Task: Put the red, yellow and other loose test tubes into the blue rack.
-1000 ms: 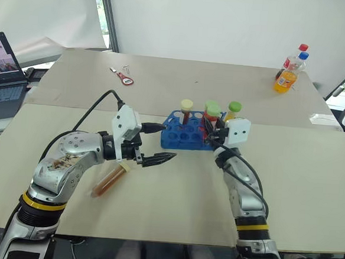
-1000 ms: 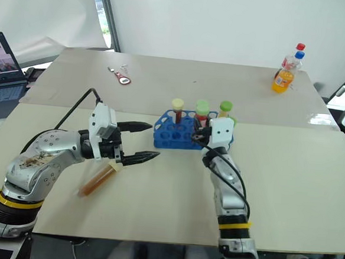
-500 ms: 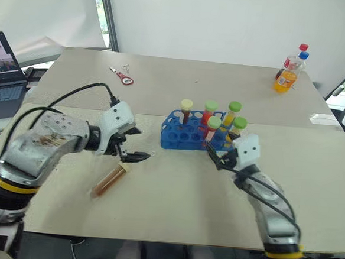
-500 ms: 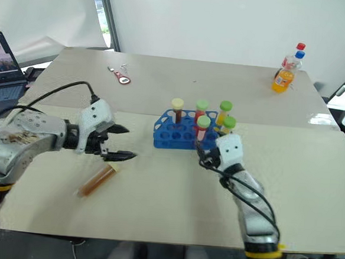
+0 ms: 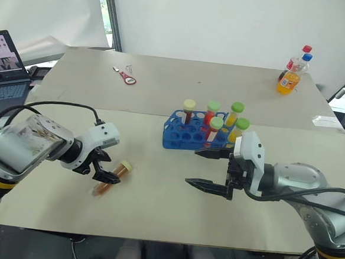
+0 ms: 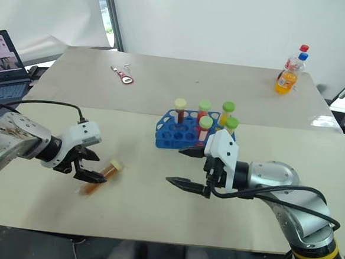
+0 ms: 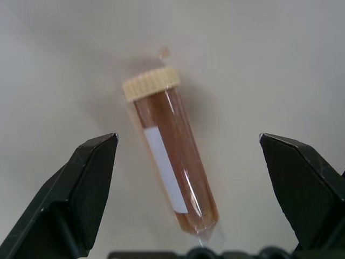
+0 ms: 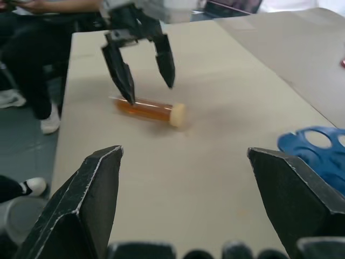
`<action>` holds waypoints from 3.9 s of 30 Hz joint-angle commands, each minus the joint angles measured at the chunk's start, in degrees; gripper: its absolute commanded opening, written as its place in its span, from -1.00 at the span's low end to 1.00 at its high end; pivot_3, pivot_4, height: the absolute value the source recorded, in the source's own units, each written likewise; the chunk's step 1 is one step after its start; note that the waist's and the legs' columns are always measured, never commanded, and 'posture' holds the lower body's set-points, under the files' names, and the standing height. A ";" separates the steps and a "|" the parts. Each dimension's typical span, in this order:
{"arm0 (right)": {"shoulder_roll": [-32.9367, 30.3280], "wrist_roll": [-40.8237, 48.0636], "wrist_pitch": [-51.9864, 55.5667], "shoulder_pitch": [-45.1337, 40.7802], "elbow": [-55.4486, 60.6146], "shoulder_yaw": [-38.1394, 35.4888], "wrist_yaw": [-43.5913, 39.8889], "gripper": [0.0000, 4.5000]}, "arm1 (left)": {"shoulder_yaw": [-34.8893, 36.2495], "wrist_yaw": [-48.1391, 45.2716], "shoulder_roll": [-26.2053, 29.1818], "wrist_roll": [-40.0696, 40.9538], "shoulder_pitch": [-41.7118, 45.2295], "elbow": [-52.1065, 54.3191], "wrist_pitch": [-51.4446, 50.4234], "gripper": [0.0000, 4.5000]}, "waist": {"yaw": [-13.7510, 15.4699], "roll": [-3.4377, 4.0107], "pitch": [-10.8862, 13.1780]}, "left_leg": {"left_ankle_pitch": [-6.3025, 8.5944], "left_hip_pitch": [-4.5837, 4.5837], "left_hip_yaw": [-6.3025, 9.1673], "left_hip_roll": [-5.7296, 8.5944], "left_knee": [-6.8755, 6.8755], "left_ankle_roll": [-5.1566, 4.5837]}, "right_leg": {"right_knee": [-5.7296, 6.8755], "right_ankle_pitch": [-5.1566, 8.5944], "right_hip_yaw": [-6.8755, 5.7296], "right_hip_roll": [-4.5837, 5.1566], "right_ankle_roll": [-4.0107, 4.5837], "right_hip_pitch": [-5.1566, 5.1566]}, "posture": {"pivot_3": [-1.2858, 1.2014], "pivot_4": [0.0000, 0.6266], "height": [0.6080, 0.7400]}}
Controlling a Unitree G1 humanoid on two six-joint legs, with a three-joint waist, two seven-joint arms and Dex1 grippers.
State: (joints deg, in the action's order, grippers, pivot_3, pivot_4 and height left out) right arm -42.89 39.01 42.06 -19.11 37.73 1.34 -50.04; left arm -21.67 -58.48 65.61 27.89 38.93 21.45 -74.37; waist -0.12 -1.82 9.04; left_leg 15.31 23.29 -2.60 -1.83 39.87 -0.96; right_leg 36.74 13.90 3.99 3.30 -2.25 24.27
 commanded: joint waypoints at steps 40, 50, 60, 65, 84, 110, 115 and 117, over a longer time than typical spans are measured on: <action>-12.27 9.50 8.44 7.43 8.19 -16.88 9.02 0.83 | 12.29 4.69 -39.46 -4.13 9.25 -20.29 45.00 -0.60 | 0.81 -0.10 0.05 | 0.05 0.48 0.20 0.10 0.63 -0.14 | 0.03 -0.08 -0.02 0.05 -0.16 0.00 | 0.03 -0.52 1.00; -10.11 8.44 14.90 10.21 11.99 -17.69 23.96 0.83 | 16.23 10.93 -55.07 -9.59 11.86 -44.88 67.56 -0.60 | 0.78 -0.10 0.05 | 0.05 0.50 0.26 0.15 0.70 -0.15 | 0.04 -0.10 -0.01 0.08 -0.17 -0.03 | 0.03 -0.52 1.00; -9.50 10.64 20.32 11.28 12.43 -20.11 29.28 0.83 | 17.01 12.89 -60.51 -12.98 12.90 -55.97 76.41 -0.60 | 0.80 -0.10 0.05 | 0.05 0.54 0.52 0.17 0.70 -0.15 | 0.01 -0.11 -0.01 0.09 -0.21 -0.03 | 0.03 -0.52 1.00; -9.33 12.65 21.46 11.20 12.62 -20.53 29.96 0.83 | 16.66 14.36 -62.04 -14.69 12.39 -57.80 78.12 -0.60 | 0.82 -0.10 0.05 | 0.05 0.54 0.64 0.17 0.70 -0.15 | 0.01 -0.11 -0.02 0.08 -0.21 -0.04 | 0.03 -0.52 1.00; -4.88 13.58 15.09 6.58 12.57 -20.47 33.62 0.83 | 16.70 17.78 -64.63 -18.14 8.12 -60.36 84.14 -0.60 | 0.85 -0.08 0.04 | 0.05 0.50 0.73 0.19 0.75 -0.15 | 0.03 -0.13 -0.02 0.08 -0.23 -0.12 | 0.03 -0.52 1.00; -16.85 3.10 -0.78 16.73 -3.48 -30.95 5.59 0.83 | 19.29 -1.11 -23.53 -17.73 -9.82 -20.23 56.89 0.98 | 0.34 -0.02 0.01 | 0.06 0.46 0.70 0.10 0.74 -0.17 | 0.03 -0.12 -0.04 0.06 -0.23 -0.11 | 0.03 -0.52 1.00; -20.52 -0.96 -4.78 19.19 -9.18 -32.90 -1.99 0.83 | 23.81 -3.81 -16.10 -14.70 -12.63 -18.24 54.29 0.98 | 0.40 -0.01 0.02 | 0.07 0.37 0.62 0.01 0.71 -0.18 | 0.04 -0.10 -0.04 0.04 -0.20 -0.12 | 0.03 -0.52 1.00; -20.75 -2.19 -5.96 18.87 -11.01 -32.87 -3.25 0.83 | 24.38 -3.51 -15.89 -14.36 -13.10 -18.00 53.98 0.98 | 0.83 -0.01 0.02 | 0.06 0.36 0.52 0.03 0.72 -0.17 | 0.03 -0.10 -0.06 0.06 -0.21 -0.16 | 0.03 -0.52 1.00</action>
State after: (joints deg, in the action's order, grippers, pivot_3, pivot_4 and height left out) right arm -62.57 37.70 38.06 0.37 27.35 -29.69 -52.33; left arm 1.57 -61.94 49.30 12.23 26.00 1.64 -20.21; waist 0.71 -1.83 9.06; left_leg 15.37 23.64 -2.17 -1.77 40.61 -1.13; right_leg 36.77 13.80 3.94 3.38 -2.47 24.09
